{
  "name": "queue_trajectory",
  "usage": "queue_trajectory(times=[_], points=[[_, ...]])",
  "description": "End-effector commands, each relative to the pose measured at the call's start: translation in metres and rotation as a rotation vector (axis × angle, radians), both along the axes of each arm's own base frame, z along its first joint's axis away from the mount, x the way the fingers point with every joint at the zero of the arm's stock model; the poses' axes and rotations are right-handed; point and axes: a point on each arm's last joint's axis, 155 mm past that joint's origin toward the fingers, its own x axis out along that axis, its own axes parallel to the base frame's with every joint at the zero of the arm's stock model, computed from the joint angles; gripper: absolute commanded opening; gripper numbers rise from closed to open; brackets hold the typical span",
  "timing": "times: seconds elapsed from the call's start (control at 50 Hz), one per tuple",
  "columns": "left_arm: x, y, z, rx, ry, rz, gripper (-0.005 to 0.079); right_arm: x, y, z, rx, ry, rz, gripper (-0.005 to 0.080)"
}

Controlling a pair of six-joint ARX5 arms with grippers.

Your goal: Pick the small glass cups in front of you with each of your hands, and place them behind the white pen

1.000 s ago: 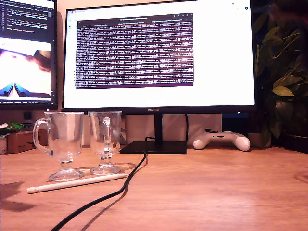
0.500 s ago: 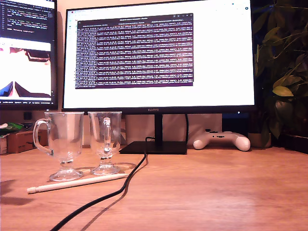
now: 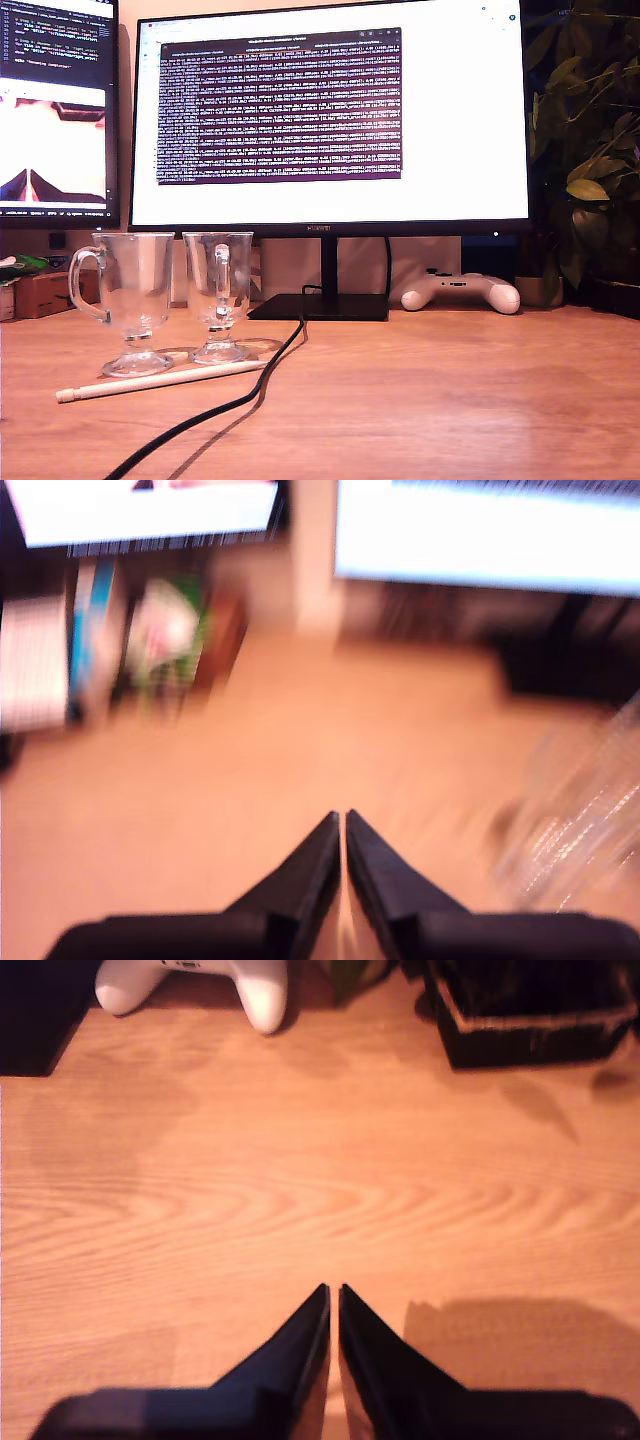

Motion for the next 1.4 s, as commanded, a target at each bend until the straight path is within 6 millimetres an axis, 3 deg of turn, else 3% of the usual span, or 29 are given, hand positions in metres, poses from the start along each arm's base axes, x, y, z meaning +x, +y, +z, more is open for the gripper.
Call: queue_trajectory(times=[0.0,0.4,0.66,0.92,1.14,1.38], points=[[0.001,0.002,0.009,-0.011,-0.044,0.004,-0.0019,-0.004,-0.006,-0.011,0.002,0.010,-0.020,-0.0008],[-0.006,0.004,0.010,-0.016,-0.081,0.001,-0.0019,-0.019,-0.009,-0.030,0.041,-0.069,-0.041,-0.0008],[-0.014,0.005,-0.020,-0.004,-0.037,-0.002,-0.0019,-0.033,-0.013,-0.041,0.035,-0.099,-0.047,-0.0008],[-0.020,0.005,-0.023,0.004,-0.074,-0.004,-0.0019,-0.040,-0.019,-0.032,0.034,-0.167,-0.062,-0.0008],[-0.024,0.005,-0.027,0.001,-0.092,-0.003,-0.0019,-0.045,-0.038,-0.018,0.038,-0.245,-0.133,-0.0008],[-0.024,0.006,-0.034,0.002,-0.079,0.004,-0.0019,-0.053,-0.044,-0.018,0.052,-0.267,-0.156,-0.0008]])
